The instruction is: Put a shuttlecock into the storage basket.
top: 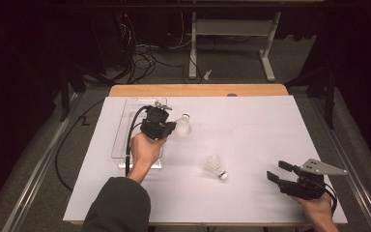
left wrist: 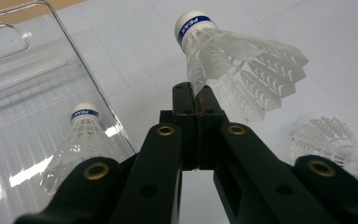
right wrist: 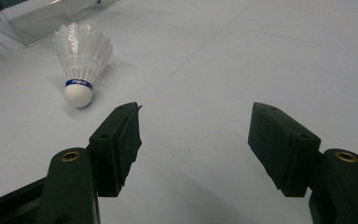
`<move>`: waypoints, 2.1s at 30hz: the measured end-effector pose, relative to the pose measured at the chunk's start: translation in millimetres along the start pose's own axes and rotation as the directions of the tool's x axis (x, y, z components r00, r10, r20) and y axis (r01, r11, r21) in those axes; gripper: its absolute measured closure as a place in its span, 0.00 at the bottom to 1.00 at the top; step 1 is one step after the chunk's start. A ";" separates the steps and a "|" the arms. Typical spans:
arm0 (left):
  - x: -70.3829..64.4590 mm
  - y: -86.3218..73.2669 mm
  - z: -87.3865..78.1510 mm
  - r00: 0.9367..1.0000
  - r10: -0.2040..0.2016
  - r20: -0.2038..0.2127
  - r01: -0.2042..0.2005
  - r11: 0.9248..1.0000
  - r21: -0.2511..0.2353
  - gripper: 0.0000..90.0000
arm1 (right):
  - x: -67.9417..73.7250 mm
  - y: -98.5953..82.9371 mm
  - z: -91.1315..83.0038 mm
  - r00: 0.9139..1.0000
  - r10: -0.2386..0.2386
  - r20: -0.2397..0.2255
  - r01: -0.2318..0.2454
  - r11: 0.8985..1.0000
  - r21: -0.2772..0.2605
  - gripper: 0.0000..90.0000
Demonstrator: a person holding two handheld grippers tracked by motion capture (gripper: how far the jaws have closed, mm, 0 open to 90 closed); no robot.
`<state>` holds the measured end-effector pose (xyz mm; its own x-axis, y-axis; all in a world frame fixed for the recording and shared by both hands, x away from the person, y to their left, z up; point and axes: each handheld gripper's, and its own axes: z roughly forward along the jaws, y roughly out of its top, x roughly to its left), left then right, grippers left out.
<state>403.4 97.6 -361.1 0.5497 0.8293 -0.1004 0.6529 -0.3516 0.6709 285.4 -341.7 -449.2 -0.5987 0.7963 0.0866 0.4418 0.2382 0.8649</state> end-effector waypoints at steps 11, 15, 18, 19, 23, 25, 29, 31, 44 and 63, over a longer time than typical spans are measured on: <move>9.7 -2.9 -7.3 1.000 -0.017 -0.015 0.017 1.000 -0.008 1.00 | 0.0 0.0 0.0 1.000 0.001 0.001 -0.001 1.000 0.000 0.38; 13.9 -4.0 -9.6 0.999 -0.025 -0.021 0.025 1.000 -0.011 1.00 | 0.0 0.0 0.1 1.000 0.001 0.001 -0.001 1.000 0.000 0.38; 16.8 -5.0 -10.9 0.999 -0.033 -0.026 0.032 0.999 -0.013 1.00 | 0.1 0.0 0.1 1.000 0.001 0.001 -0.001 1.000 0.000 0.38; 17.4 -5.1 -11.2 0.999 -0.034 -0.027 0.034 0.999 -0.013 1.00 | 0.1 0.0 0.1 1.000 0.001 0.001 -0.001 1.000 0.001 0.38; 21.4 -6.4 -13.9 0.999 -0.042 -0.034 0.041 0.999 -0.018 1.00 | 0.0 -0.1 0.0 1.000 0.001 0.001 -0.001 1.000 0.000 0.38; 23.1 -7.0 -15.1 0.998 -0.046 -0.037 0.045 0.999 -0.020 1.00 | 0.0 0.0 0.0 1.000 0.002 0.001 -0.002 1.000 0.000 0.38; 27.7 -8.8 -17.2 0.998 -0.055 -0.044 0.054 0.998 -0.021 1.00 | 0.0 0.0 0.1 1.000 0.000 0.001 0.000 1.000 0.000 0.38; 30.3 -9.8 -18.5 0.997 -0.061 -0.049 0.060 0.998 -0.022 1.00 | 0.0 0.0 0.0 1.000 0.000 0.001 0.000 1.000 0.000 0.38; 46.3 -16.5 -23.8 0.991 -0.086 -0.099 0.084 0.996 -0.029 1.00 | 0.2 0.0 0.2 1.000 0.000 0.002 0.000 1.000 0.001 0.38; 74.5 -31.1 -27.1 0.973 -0.161 -0.167 0.156 0.987 -0.041 1.00 | 0.5 -0.1 0.1 1.000 -0.001 0.002 0.001 1.000 0.002 0.38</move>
<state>409.9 182.1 -369.5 0.3426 0.9358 -0.0828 0.7086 -0.1995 0.6768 285.2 -341.2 -449.2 -0.5979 0.7971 0.0849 0.4424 0.2399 0.8641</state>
